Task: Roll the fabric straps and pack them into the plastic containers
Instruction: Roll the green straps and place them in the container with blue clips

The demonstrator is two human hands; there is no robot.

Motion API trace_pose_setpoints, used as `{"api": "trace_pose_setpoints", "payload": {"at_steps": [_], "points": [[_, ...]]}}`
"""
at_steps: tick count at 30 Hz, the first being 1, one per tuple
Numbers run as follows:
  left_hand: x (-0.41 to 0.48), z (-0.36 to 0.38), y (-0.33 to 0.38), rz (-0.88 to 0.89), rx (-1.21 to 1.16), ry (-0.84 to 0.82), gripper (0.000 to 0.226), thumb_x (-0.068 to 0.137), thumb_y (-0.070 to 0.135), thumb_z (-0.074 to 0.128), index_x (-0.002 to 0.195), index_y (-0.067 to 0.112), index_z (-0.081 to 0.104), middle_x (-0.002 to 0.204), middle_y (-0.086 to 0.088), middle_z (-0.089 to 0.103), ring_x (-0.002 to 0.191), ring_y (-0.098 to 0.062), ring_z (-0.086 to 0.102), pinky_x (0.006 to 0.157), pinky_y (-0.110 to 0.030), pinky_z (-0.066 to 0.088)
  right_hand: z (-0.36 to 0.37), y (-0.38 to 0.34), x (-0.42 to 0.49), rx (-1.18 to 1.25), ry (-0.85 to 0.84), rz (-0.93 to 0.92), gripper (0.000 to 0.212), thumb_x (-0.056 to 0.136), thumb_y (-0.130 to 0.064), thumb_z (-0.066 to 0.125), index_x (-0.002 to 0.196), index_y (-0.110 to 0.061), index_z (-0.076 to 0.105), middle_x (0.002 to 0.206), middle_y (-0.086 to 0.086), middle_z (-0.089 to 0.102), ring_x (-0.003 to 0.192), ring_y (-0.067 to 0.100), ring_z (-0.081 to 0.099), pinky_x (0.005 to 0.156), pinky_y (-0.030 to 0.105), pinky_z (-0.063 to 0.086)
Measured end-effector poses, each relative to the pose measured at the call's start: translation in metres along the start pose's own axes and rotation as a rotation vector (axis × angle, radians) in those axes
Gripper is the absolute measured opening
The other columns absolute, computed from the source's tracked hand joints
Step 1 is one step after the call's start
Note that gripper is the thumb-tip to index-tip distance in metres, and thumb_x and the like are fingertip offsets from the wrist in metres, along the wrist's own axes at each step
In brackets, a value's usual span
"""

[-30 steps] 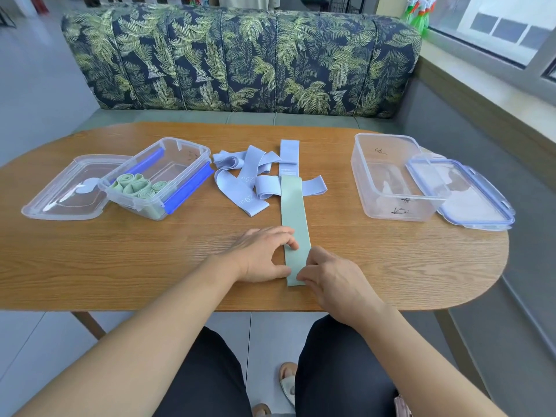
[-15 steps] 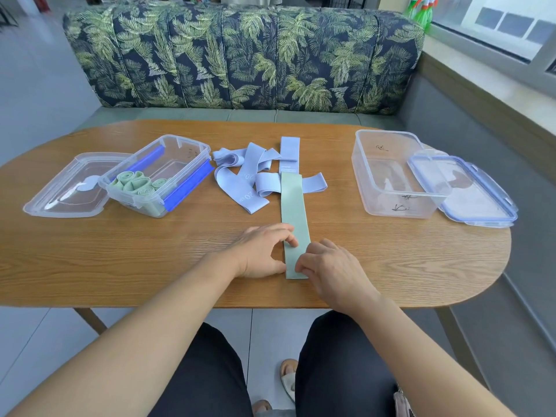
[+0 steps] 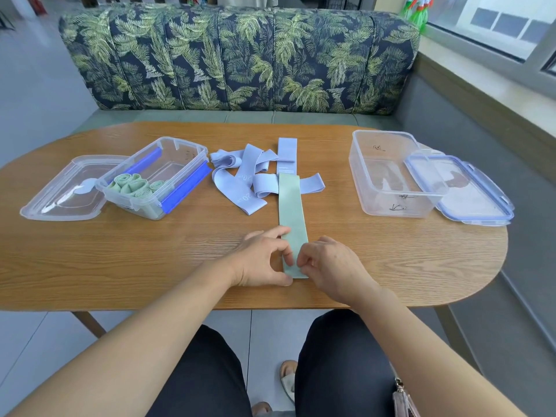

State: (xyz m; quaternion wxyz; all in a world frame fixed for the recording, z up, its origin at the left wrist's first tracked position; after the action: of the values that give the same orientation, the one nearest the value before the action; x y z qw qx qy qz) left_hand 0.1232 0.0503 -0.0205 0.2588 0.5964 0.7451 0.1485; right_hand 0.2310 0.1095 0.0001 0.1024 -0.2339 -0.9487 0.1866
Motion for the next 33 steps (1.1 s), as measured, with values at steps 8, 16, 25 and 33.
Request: {"api": "trace_pose_setpoints", "payload": {"at_steps": [8, 16, 25, 33], "points": [[0.000, -0.003, 0.001, -0.012, -0.017, -0.023, 0.021, 0.070, 0.046, 0.077, 0.077, 0.048, 0.057, 0.158, 0.016, 0.018, 0.144, -0.023, 0.017, 0.116, -0.038, 0.016, -0.008, -0.008, -0.020, -0.043, 0.097, -0.121, 0.009, 0.075, -0.021, 0.072, 0.084, -0.020, 0.072, 0.079, -0.009, 0.065, 0.076, 0.018, 0.054, 0.059, 0.026, 0.037], [-0.002, -0.005, 0.008, -0.008, 0.022, 0.007, 0.027, 0.071, 0.045, 0.079, 0.089, 0.036, 0.061, 0.158, 0.011, 0.018, 0.143, -0.014, 0.016, 0.117, -0.032, 0.005, -0.007, -0.010, -0.013, -0.105, 0.115, -0.142, 0.016, 0.077, -0.007, 0.066, 0.085, -0.019, 0.074, 0.079, 0.000, 0.059, 0.075, 0.024, 0.056, 0.056, 0.028, 0.037], [-0.001, -0.004, 0.001, -0.062, -0.074, 0.024, 0.013, 0.075, 0.045, 0.073, 0.074, 0.045, 0.060, 0.155, 0.020, 0.023, 0.143, -0.026, 0.014, 0.116, -0.042, 0.014, -0.003, -0.007, -0.004, -0.082, 0.031, -0.126, 0.023, 0.087, -0.009, 0.052, 0.089, -0.016, 0.074, 0.082, 0.000, 0.063, 0.078, 0.022, 0.052, 0.062, 0.029, 0.037], [-0.003, -0.008, 0.005, -0.048, -0.046, 0.064, 0.008, 0.084, 0.037, 0.070, 0.083, 0.031, 0.065, 0.157, 0.012, 0.022, 0.144, -0.015, 0.014, 0.117, -0.033, 0.002, -0.005, -0.007, -0.006, -0.032, 0.044, -0.103, 0.023, 0.086, -0.017, 0.053, 0.092, -0.017, 0.075, 0.082, 0.002, 0.056, 0.081, 0.023, 0.049, 0.063, 0.032, 0.037]]}}
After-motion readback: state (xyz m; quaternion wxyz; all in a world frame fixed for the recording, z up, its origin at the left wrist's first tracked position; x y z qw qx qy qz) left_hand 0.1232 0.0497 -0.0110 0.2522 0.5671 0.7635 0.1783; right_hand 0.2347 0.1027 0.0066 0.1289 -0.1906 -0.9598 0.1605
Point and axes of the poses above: each hand's wrist, its own x-axis towards the middle knuckle, its own z-axis out of the palm, y = z × x, the point moved 8 cm from there along x, towards the middle knuckle
